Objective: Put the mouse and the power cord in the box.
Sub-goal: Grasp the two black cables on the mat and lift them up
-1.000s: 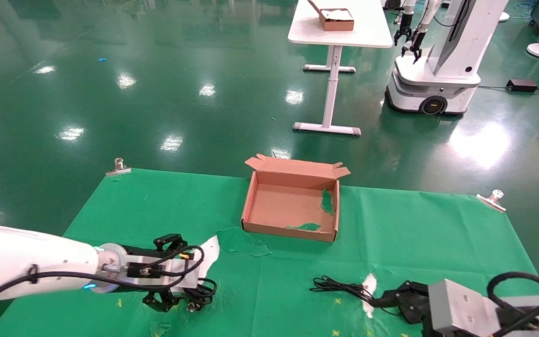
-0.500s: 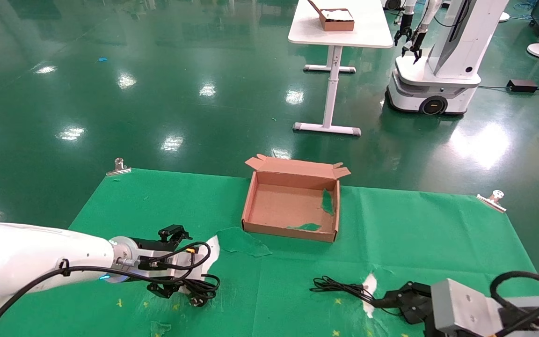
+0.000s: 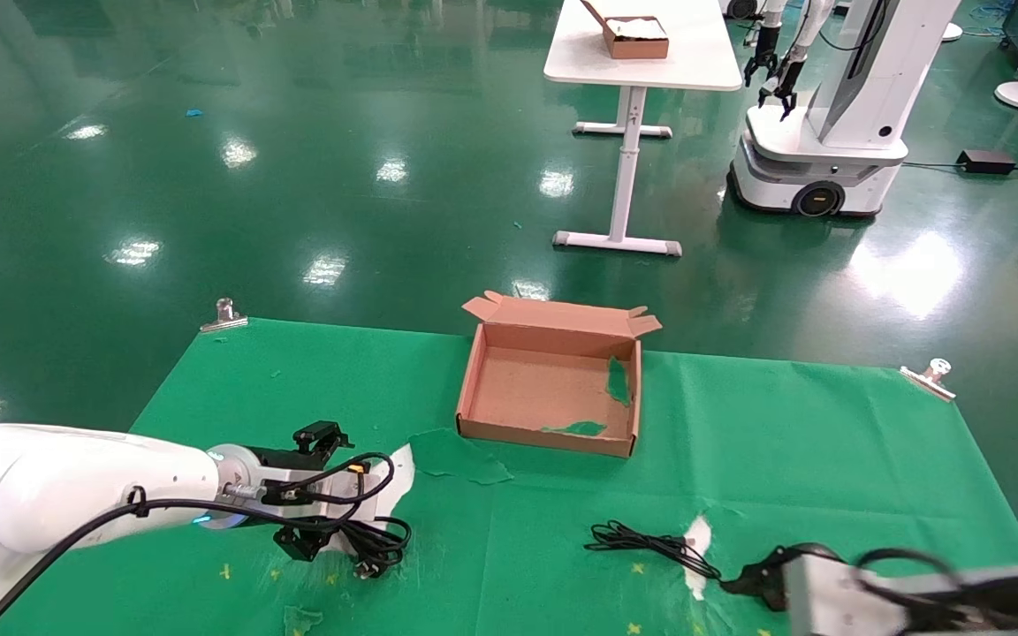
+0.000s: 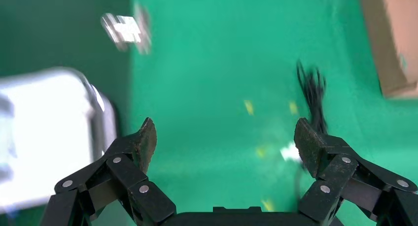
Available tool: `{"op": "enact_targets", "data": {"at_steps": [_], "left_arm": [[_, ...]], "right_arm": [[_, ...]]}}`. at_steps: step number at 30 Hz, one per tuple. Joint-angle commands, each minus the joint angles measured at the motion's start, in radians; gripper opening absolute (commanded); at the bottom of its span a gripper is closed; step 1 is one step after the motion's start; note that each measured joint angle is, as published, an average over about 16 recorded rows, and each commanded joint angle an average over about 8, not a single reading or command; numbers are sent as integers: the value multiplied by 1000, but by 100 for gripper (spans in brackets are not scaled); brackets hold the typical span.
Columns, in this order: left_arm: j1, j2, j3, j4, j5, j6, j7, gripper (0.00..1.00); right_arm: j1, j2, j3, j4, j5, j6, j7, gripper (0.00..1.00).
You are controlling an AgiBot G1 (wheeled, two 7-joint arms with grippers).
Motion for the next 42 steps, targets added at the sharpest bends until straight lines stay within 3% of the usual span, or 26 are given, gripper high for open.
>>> {"op": "enact_targets", "data": {"at_steps": [1, 5, 9, 21, 25, 29, 33, 42], "left_arm": [[-3, 2, 0, 8, -3, -1, 6, 100], [-5, 4, -1, 16, -7, -3, 13, 100], [-6, 5, -1, 21, -9, -4, 17, 100], [-8, 7, -2, 28, -12, -6, 23, 100], [-8, 8, -2, 30, -13, -6, 24, 52], [-8, 8, -2, 31, -13, -7, 24, 2], [-8, 8, -2, 31, -13, -7, 24, 0], [-8, 8, -2, 31, -13, -7, 24, 0]], "right_arm": [[28, -25, -30, 5, -90, 7, 7, 100], [107, -148, -93, -101, -235, 27, 6, 100], [181, -277, -135, -281, -321, 62, -32, 100], [348, -569, -202, -835, -432, 187, -206, 100], [380, -627, -212, -949, -454, 238, -234, 100], [398, -656, -213, -1008, -459, 272, -248, 50], [402, -661, -213, -1020, -460, 281, -250, 0], [382, -638, -213, -995, -455, 251, -244, 0]]}}
